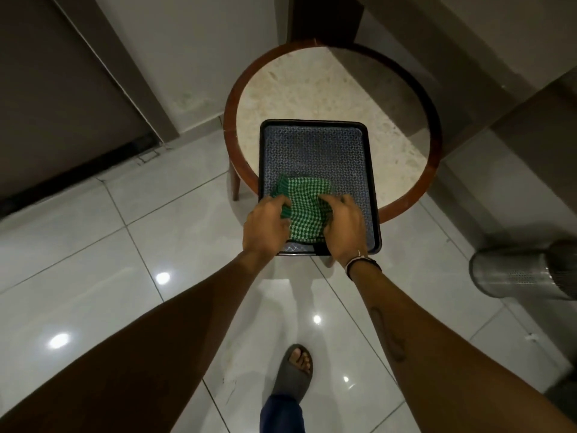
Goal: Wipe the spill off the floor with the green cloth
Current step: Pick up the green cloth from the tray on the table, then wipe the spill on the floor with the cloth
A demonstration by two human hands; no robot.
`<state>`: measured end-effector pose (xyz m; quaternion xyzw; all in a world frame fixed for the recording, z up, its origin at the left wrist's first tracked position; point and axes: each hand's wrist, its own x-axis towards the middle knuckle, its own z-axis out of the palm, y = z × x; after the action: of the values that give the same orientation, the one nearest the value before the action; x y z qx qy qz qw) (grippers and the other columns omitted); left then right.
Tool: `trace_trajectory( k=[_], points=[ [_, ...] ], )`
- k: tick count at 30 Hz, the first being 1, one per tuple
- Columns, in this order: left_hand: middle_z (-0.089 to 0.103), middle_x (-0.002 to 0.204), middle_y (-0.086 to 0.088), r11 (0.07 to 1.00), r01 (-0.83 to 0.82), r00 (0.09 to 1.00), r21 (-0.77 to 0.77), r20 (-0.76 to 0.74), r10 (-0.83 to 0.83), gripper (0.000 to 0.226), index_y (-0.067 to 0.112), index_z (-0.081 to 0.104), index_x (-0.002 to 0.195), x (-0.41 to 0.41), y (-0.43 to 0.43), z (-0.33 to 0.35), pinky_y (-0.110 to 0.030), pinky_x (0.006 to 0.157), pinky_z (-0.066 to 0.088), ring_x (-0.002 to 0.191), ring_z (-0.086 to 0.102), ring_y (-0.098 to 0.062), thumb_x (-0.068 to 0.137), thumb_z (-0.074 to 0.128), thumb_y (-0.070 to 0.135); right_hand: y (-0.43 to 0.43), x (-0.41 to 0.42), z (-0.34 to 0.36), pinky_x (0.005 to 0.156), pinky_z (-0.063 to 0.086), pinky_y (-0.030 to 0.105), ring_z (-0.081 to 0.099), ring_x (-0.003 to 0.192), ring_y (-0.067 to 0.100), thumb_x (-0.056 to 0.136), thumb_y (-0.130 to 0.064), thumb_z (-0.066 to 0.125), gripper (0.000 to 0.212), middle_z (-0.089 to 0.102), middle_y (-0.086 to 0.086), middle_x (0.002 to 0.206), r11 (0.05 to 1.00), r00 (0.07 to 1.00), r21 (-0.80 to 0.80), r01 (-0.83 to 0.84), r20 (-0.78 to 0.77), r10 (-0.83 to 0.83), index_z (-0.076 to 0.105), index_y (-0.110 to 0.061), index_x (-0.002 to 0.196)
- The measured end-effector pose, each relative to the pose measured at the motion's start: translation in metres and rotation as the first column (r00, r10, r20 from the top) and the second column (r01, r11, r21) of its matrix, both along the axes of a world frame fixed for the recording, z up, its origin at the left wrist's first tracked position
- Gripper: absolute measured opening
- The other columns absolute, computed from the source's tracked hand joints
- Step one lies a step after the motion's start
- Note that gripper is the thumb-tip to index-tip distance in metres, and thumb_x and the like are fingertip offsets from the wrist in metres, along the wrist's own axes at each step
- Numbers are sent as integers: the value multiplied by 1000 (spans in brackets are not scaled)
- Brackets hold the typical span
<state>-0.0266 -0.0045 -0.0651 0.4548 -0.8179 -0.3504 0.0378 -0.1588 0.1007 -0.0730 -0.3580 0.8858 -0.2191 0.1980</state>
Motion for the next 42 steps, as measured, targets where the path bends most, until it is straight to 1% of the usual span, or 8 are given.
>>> trace_trajectory(
  k=[6,12,17,20,25,30,35,42],
  points=[
    [76,137,-8,988,-110,971,111,-201,131,40,18,78,129,84,13,66,-42,110,62,119,73,-27,93,81,3,34,85,63,115,54,47,62,124,32,94,20,53,64,62,14,132,969,992,-213,126,39,-121,64,-13,147],
    [75,129,-4,970,-100,956,223,-249,156,41,20,79,123,236,40,83,-45,103,66,108,70,-21,90,83,-3,82,247,95,113,56,41,64,123,28,97,15,57,57,62,12,132,949,984,-261,179,66,-167,64,-12,147],
    [76,129,-7,967,3,987,254,-154,37,37,17,79,123,381,64,54,-49,103,66,106,72,-25,92,81,-2,120,411,67,105,59,47,65,118,31,100,11,56,51,64,13,129,933,949,-188,307,136,-285,66,-11,145],
    [75,126,-6,962,37,997,269,-73,-18,36,19,79,123,468,80,38,-48,100,67,101,72,-25,92,81,0,142,501,46,100,60,42,67,115,33,100,12,56,50,65,14,128,923,924,-139,359,192,-330,67,-10,143],
    [74,133,-6,944,61,995,324,60,-85,38,18,77,130,573,109,2,-45,103,68,114,75,-26,96,76,-1,177,601,11,108,60,41,65,121,28,103,7,57,49,64,10,134,933,895,-41,357,301,-329,65,-13,147],
    [76,132,-13,949,132,979,286,116,-171,39,11,76,131,618,143,-43,-32,99,61,117,75,-30,96,71,-6,213,648,-25,106,60,37,64,122,25,105,3,58,48,63,7,134,940,884,27,341,332,-330,63,-14,149],
    [75,130,-18,933,202,945,296,190,-265,38,5,75,132,646,177,-106,-40,98,64,114,75,-35,98,65,-8,248,674,-89,107,60,37,65,123,25,105,0,59,49,61,8,137,947,868,167,275,379,-319,60,-14,152],
    [75,135,-12,894,193,869,403,353,-347,44,15,76,135,683,208,-209,-37,102,58,121,73,-34,98,64,-4,279,709,-190,111,53,30,66,126,24,101,5,61,51,64,6,142,934,797,316,167,514,-317,65,-18,147]
  ],
)
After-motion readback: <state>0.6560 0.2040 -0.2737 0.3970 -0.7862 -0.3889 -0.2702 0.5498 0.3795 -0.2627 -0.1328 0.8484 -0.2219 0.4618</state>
